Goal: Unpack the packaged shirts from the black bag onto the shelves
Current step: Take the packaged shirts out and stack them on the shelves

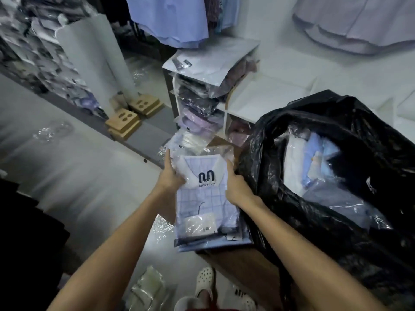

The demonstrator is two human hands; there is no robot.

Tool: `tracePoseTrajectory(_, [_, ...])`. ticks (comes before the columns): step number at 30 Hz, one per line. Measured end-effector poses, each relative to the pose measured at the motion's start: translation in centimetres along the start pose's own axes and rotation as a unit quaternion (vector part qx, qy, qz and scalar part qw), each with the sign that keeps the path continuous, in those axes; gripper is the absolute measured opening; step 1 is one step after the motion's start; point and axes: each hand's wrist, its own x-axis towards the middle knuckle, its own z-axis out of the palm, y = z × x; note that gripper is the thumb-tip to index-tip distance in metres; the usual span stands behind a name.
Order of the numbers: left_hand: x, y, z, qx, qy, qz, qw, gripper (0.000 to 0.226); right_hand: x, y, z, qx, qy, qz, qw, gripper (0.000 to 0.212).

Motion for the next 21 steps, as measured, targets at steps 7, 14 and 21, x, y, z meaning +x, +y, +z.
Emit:
tracePoseTrajectory(7, [0.8, 0.1, 0.3, 0.160, -0.027, -0.017, 0.987, 0.101, -0.3, -0.7, -0.2, -0.095, -0.074, 0.005, 0.993, 0.085])
tracePoseTrajectory(14, [0.4, 9.7, 2.0, 0.151, -0.045, 0.168, 0.973, 0.063, -2.6, -3.0, -5.4, 0.054, 0.079, -0.140, 0.985, 0.064])
tracePoseTrajectory(21, [-2.2, 18.7, 8.6, 0.074, -0.087, 0.334, 0.935, 0.040, -5.5, 3.4, -12.4, 0.096, 0.284, -0.109, 0.948, 0.039])
